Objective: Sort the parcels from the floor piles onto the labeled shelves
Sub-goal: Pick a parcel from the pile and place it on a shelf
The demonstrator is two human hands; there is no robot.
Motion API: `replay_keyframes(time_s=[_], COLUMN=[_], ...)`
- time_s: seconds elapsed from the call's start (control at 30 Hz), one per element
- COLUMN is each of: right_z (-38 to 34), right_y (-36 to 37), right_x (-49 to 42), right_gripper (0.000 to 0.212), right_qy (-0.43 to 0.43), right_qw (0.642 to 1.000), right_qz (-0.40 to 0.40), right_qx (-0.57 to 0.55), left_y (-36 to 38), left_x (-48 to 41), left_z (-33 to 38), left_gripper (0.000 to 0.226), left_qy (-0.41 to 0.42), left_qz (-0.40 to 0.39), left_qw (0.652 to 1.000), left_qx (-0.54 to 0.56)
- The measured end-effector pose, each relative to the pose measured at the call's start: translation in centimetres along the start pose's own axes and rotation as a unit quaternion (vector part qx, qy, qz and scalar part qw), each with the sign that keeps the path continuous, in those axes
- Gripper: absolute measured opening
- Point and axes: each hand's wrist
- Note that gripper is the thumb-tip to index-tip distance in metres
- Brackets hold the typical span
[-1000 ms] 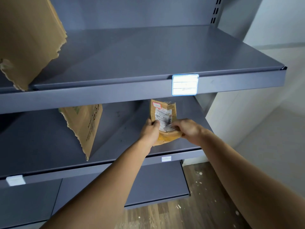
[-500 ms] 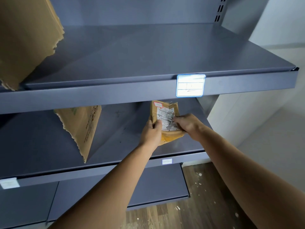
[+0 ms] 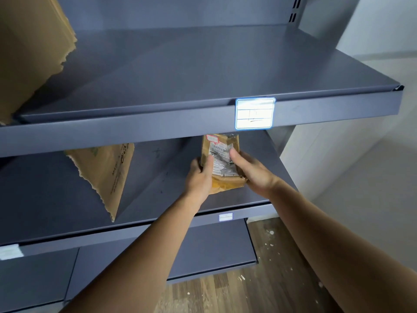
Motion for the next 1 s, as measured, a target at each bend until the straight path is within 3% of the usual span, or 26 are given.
replay_keyframes(time_s=[0.1, 0.2, 0.4, 0.63, 0.73, 0.87, 1.0], right_z=[0.4, -0.2, -0.2, 0.6, 0.7, 1.0, -0.2], right_y=[-0.6, -0.6, 0.5, 1.8, 2.7, 3.1, 4.0], right_x=[2.0, 2.7, 2.0, 1.9, 2.1, 3.5, 5.9], right_gripper=[0.082, 0.082, 0.067, 0.053, 0.063, 0.098, 0.095], right_qy=[-0.031, -0.021, -0.057, -0.023, -0.005, 0.033, 0.054], right_qw=[0.991, 0.982, 0.967, 0.931, 0.942, 0.964, 0.953], right_qz=[-0.068, -0.094, 0.014, 0.137, 0.173, 0.183, 0.226], right_qx=[0.106, 0.163, 0.248, 0.337, 0.288, 0.191, 0.192], left_y=[-0.6, -1.3, -1.7, -1.5, -1.4, -1.4, -2.1], left_x=[0.8, 1.0, 0.0, 0.3, 0.0, 1.1, 4.3], left_z=[-0.4, -1.2, -0.2, -0.5, -0.6, -0.3, 0.0], left_gripper=[0.031, 0.044, 0.03, 0.046, 0.054, 0.082, 0.066], left_qy=[0.034, 0.049, 0.026, 0.046, 0.042, 0.03, 0.121], left_qz=[-0.052, -0.125, -0.064, -0.06, -0.054, -0.029, 0.089], left_qw=[0.998, 0.991, 0.993, 0.986, 0.983, 0.984, 0.969], left_qx=[0.018, -0.024, -0.096, -0.145, -0.17, -0.173, -0.198])
Point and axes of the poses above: each hand's wrist, its own x-axis away from the middle knuckle, its own y-axis out of the palm, z = x × y, and after that the axes turned 1 degree about -z, right-handed
